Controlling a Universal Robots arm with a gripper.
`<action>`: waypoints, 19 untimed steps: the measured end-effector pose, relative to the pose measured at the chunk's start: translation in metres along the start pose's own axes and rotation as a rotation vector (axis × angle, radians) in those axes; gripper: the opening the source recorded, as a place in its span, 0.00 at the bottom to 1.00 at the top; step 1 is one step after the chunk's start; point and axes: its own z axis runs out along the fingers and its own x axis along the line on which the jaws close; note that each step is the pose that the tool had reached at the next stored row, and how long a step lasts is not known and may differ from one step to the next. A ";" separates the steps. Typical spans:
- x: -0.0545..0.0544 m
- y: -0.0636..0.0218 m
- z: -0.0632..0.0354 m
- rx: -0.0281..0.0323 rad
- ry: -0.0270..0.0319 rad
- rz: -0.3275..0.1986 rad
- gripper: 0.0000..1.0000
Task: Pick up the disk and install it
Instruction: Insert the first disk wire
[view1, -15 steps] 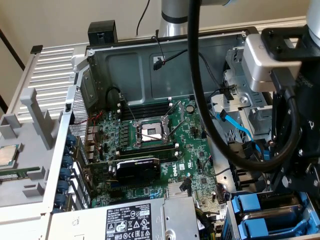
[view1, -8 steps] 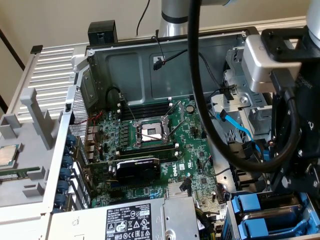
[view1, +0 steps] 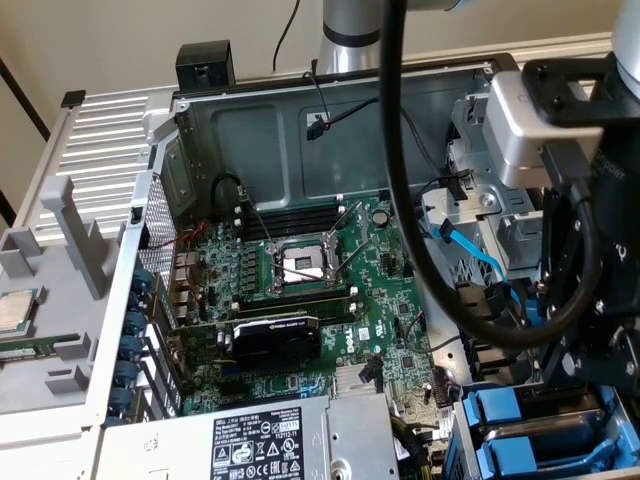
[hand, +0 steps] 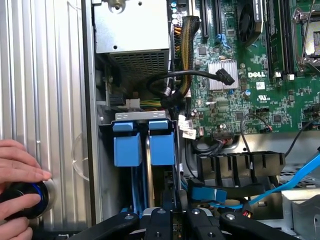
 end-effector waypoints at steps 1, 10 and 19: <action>0.000 0.0000 0.0001 -0.0001 -0.0006 0.000 0.17; 0.000 -0.0001 0.0018 -0.0002 -0.0048 -0.001 0.17; 0.000 0.0002 0.0041 0.0105 -0.0054 0.000 0.17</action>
